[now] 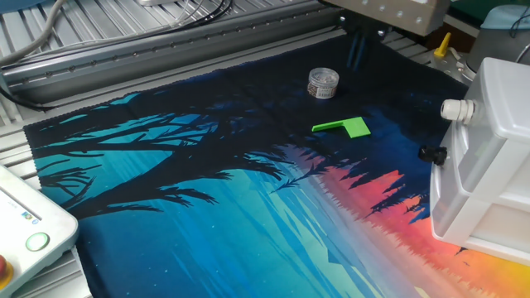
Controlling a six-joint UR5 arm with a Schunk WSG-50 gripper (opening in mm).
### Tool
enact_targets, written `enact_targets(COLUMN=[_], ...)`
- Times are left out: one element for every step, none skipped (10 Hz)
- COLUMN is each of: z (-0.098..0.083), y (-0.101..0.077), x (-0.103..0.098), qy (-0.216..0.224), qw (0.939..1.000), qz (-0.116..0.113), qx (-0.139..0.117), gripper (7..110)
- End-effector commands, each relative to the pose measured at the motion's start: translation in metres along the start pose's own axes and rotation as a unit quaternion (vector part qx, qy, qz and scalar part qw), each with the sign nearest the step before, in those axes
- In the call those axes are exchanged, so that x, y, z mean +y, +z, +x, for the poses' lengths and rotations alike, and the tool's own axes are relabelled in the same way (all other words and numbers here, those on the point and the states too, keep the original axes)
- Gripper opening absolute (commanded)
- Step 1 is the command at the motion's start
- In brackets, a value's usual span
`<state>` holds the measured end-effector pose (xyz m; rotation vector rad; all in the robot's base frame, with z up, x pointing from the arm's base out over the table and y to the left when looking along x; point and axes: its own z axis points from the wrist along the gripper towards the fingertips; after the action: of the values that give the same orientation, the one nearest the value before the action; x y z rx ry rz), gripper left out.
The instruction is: Grasp the handle and open the drawer
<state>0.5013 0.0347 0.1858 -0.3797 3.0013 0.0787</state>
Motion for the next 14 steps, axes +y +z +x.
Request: enact_targets(z=[0.010,0.019,0.023,0.025,0.020,0.013,0.017,0.021,0.027,0.025,0.033,0.031,0.032,0.022], y=[0.009,0.012,0.015,0.015,0.013,0.013,0.015,0.017,0.018,0.019,0.023,0.026,0.026,0.025], x=[0.012,0.002,0.000,0.002,0.016,0.024,0.020,0.010,0.007,0.015,0.014,0.004,-0.009,-0.011], qy=[-0.015,-0.025,-0.038,-0.058,-0.055,-0.070,-0.078,-0.039,-0.018,0.053,0.132,0.209,0.260,0.309], qw=[0.9993,0.9989,0.9983,0.9976,0.9978,0.9960,0.9959,0.9985,0.9994,0.9981,0.9910,0.9776,0.9648,0.9495], qz=[-0.001,0.027,0.035,0.027,0.000,-0.016,-0.009,0.006,0.011,-0.009,-0.011,0.005,0.029,0.025], qx=[-0.034,-0.030,-0.029,-0.025,-0.038,-0.053,-0.046,-0.039,-0.026,-0.031,-0.018,-0.024,-0.029,-0.050], gripper=[7,7,7,7,7,7,7,7,7,7,7,7,7,7])
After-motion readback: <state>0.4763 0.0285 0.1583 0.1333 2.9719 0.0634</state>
